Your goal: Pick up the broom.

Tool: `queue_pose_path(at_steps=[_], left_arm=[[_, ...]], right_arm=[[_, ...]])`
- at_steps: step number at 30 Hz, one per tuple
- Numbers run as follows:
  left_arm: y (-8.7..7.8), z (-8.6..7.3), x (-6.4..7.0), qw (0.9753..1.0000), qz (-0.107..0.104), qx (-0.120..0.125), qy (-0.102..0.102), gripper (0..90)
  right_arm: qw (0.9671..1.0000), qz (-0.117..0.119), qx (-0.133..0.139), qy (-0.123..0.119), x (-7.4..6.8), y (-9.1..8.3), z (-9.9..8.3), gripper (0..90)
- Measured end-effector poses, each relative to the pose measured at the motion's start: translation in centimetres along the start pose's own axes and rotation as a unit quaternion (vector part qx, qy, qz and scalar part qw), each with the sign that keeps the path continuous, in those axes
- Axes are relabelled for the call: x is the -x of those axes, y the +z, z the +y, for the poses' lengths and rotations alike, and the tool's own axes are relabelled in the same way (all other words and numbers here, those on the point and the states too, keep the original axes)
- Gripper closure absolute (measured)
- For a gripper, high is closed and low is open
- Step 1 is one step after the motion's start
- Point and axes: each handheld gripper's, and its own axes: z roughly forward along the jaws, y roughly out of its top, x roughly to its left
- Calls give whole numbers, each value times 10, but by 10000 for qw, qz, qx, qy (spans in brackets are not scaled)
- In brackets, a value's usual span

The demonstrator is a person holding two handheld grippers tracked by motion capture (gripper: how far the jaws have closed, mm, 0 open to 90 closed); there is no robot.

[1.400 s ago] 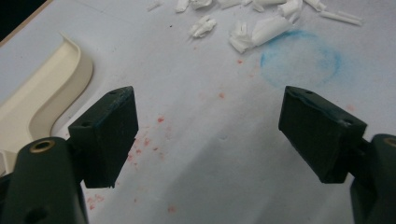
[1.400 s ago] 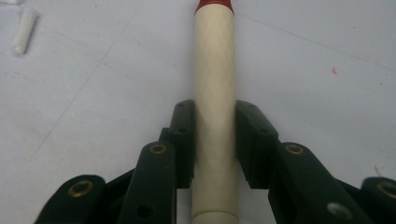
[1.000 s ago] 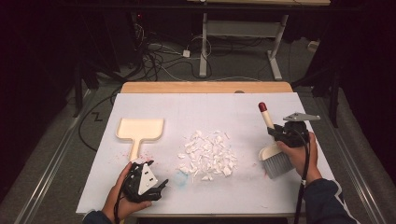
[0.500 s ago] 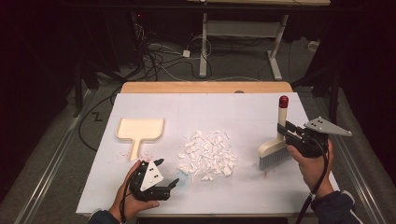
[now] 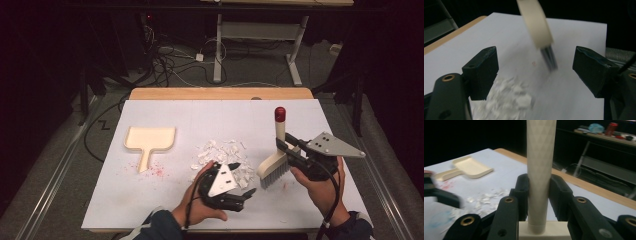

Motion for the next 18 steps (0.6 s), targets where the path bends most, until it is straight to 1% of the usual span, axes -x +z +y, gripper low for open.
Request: queue_pose_path(at_steps=[1,2,3,4,5,6,7,8,9,10,11,12,13,14,15,16,17,18], left_arm=[[9,4,2,10000,5,38,-76,232],[13,6,2,9998,-29,60,-163,253],[18,7,2,9996,-48,78,-270,253],[21,8,1,9993,-13,110,-358,288],[25,7,-1,9986,-101,155,-502,352],[25,7,-1,9986,-101,155,-502,383],[27,5,-3,9984,-72,135,-552,383],[27,4,-5,9978,-219,147,-616,445],[26,2,-8,9974,-270,136,-660,566],[26,2,-8,9974,-270,136,-660,590],[25,1,-10,9975,-228,90,-660,590],[23,-1,-14,9970,-317,90,-699,644],[17,-2,-20,9970,-374,54,-668,647],[17,-2,-20,9970,-374,54,-668,648],[13,-2,-21,9978,-361,-8,-552,649],[10,-3,-22,9980,-393,-37,-494,649],[6,-4,-25,9983,-429,-101,-388,649],[2,-4,-26,9983,-435,-140,-351,650]], right_arm=[[9999,76,62,-103,-11,-1,2,713],[9998,121,43,-150,-14,-1,2,713],[9998,121,43,-150,-14,-1,2,713],[9997,136,52,-173,-18,-1,2,713],[9995,238,46,-224,-24,-1,1,713],[9995,238,46,-224,-24,-1,1,713],[9994,257,40,-226,-26,-1,0,713],[9993,296,37,-238,-29,-1,-1,712],[9992,310,29,-251,-32,-1,-1,711],[9992,296,46,-246,-33,-1,-2,710],[9992,296,46,-246,-33,-1,-2,710],[9990,359,57,-241,-32,-2,-1,707],[9988,421,79,-218,-32,-3,-2,705],[9988,421,79,-218,-32,-3,-2,705],[9977,614,108,-264,-31,-3,-2,692],[9977,614,108,-264,-31,-3,-2,692],[9972,673,136,-287,-31,-4,-3,674],[9956,822,280,-365,-29,-6,-3,609]])
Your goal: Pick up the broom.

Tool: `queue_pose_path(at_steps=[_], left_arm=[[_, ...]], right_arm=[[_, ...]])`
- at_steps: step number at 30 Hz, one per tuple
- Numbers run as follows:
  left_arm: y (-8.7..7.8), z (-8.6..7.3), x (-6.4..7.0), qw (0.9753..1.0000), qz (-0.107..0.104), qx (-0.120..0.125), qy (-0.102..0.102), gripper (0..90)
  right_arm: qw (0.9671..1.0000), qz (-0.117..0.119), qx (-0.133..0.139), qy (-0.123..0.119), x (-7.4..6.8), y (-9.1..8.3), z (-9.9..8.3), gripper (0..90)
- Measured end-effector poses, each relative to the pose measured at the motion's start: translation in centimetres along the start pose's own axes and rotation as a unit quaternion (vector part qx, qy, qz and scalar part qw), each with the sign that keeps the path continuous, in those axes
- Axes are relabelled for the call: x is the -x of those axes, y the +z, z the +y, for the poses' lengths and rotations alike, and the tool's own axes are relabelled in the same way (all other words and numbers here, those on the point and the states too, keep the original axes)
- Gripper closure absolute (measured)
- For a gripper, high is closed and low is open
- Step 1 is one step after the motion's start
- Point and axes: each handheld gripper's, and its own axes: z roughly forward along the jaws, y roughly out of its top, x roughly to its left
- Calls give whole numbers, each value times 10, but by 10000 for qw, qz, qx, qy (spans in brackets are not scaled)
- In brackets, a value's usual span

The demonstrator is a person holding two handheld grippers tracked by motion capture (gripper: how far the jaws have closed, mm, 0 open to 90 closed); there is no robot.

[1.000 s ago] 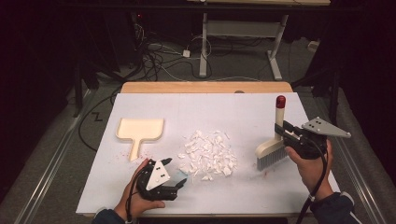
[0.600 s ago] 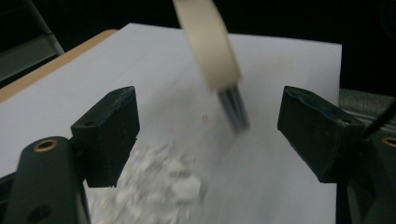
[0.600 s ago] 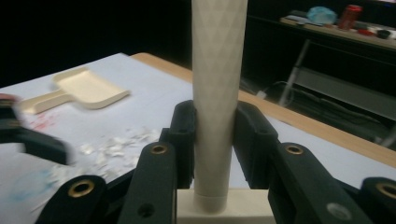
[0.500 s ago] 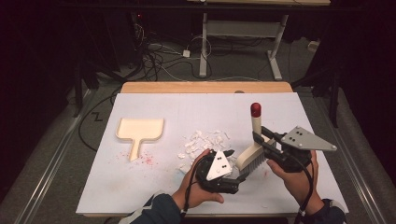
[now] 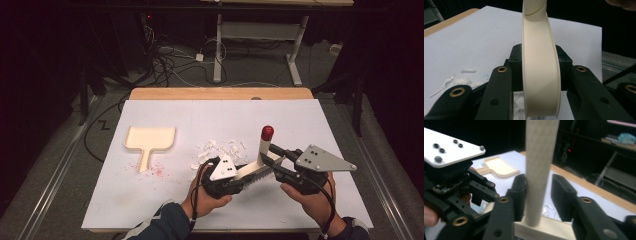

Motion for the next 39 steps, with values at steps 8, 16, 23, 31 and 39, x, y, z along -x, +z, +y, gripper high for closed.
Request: queue_pose_path(at_steps=[8,16,23,31,39], left_arm=[[-38,-6,-13,9977,-275,-334,527,649],[-46,-13,-3,9858,-895,-813,1166,648],[-50,-12,-4,9845,-1170,-619,1147,645],[-56,-13,-11,9892,-766,-422,1174,464],[-85,-29,-27,9933,639,-200,944,205]], right_arm=[[9850,1175,-747,-1017,-1,4,-10,413],[9662,1526,-1397,-1538,-18,28,-28,360],[9491,2441,-1634,-1135,-19,47,-47,520],[9495,2660,-1473,-775,-20,48,-47,673],[9782,1650,-1210,-365,3,40,-43,677]])
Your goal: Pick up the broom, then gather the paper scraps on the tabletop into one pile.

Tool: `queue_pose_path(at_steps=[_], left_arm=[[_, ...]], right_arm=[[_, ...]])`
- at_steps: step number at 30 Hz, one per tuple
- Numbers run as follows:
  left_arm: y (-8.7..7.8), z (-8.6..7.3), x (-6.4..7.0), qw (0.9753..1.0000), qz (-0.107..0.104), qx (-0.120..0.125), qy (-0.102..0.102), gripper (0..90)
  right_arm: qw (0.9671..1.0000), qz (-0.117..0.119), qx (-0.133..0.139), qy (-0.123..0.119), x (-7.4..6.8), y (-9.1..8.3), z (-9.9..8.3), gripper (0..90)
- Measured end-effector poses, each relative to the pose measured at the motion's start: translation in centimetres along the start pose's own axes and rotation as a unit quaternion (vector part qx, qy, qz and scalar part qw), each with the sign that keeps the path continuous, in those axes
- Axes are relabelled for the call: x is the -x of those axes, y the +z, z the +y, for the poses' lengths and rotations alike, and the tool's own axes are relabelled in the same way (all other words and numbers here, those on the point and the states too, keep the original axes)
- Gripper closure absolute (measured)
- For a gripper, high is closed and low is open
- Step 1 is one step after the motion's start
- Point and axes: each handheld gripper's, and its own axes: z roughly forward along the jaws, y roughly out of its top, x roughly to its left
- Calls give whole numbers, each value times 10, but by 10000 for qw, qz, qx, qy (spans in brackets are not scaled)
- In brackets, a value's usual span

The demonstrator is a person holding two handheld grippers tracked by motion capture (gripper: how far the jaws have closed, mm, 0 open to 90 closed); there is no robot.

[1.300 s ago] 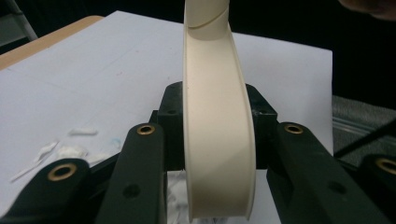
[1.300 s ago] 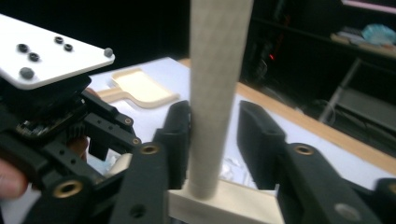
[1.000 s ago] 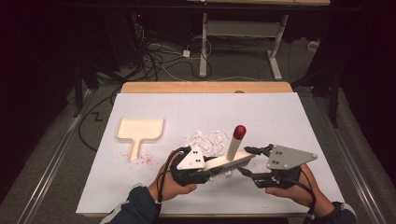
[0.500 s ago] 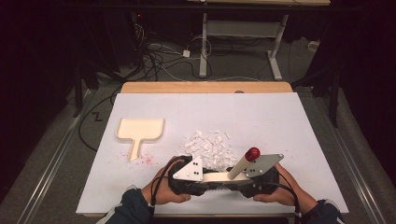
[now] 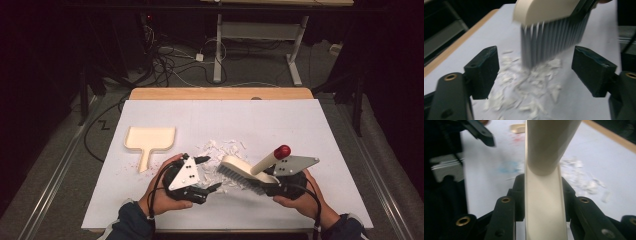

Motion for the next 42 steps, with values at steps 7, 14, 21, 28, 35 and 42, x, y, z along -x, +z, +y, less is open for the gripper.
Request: queue_pose_path(at_steps=[7,14,21,28,35,42], left_arm=[[-19,-30,-8,9969,649,-71,-429,177],[-33,-68,-7,9914,1189,-235,-489,177],[-44,-94,-3,9859,1361,-617,-751,174],[-55,-106,-2,9811,1526,-750,-926,173],[-56,-109,-3,9797,1581,-835,-907,173],[-52,-110,-2,9793,1523,-971,-912,173]], right_arm=[[9975,-677,-86,204,17,-14,-1,676],[9942,-1033,-81,273,29,-23,-1,675],[9887,-1400,-202,493,44,-29,-7,675],[9784,-1944,-369,598,59,-29,-16,676],[9677,-2349,-583,702,81,-24,-26,676],[9573,-2715,-783,611,101,-13,-29,676]])
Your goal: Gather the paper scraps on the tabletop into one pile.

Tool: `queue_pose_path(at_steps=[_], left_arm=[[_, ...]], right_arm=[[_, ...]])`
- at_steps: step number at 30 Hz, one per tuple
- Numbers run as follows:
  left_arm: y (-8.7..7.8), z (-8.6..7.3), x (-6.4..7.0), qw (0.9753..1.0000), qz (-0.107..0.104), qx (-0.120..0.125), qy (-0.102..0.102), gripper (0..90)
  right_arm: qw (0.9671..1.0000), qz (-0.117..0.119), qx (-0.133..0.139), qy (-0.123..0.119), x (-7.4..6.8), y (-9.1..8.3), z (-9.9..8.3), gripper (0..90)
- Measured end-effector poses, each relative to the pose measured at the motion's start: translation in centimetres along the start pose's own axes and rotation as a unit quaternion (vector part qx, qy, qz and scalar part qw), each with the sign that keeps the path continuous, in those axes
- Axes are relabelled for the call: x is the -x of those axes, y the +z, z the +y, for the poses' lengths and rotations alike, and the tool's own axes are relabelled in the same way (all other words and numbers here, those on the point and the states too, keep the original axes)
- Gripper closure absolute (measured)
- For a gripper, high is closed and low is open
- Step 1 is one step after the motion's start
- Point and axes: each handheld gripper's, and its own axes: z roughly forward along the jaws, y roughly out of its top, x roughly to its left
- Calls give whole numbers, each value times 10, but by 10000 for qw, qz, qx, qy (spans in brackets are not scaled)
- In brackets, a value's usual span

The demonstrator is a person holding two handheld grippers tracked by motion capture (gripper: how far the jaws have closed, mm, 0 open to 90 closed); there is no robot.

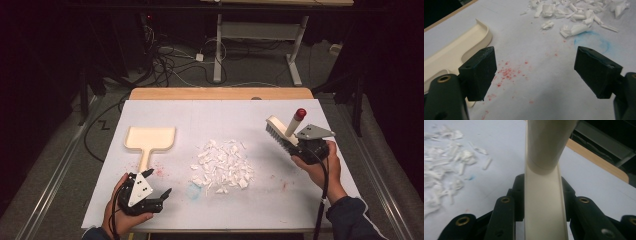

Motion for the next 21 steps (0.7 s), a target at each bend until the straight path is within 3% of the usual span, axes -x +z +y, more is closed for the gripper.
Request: queue_pose_path(at_steps=[4,5,8,9,12,13,16,19,21], left_arm=[[1,0,0,10000,18,-43,24,173],[2,0,0,10000,21,-58,37,173],[3,1,0,9999,36,-76,69,173],[4,1,1,9999,31,-90,72,173],[4,1,2,9999,23,-105,55,173],[4,0,2,9999,22,-101,51,172],[3,0,2,9999,25,-115,68,159],[3,0,3,9999,3,-88,81,159],[3,0,3,9999,2,-101,91,159]], right_arm=[[9998,-131,-151,-21,2,30,7,676],[9998,-131,-151,-21,2,30,7,676],[9995,-182,-191,-194,-6,51,12,677],[9996,-61,-237,-156,-13,60,14,677],[9993,-51,-238,-276,-23,66,18,677],[9990,54,-268,-359,-35,73,24,677],[9985,125,-245,-475,-47,77,29,677],[9971,420,-139,-613,-69,82,36,676],[9964,507,-109,-676,-74,82,38,676]])
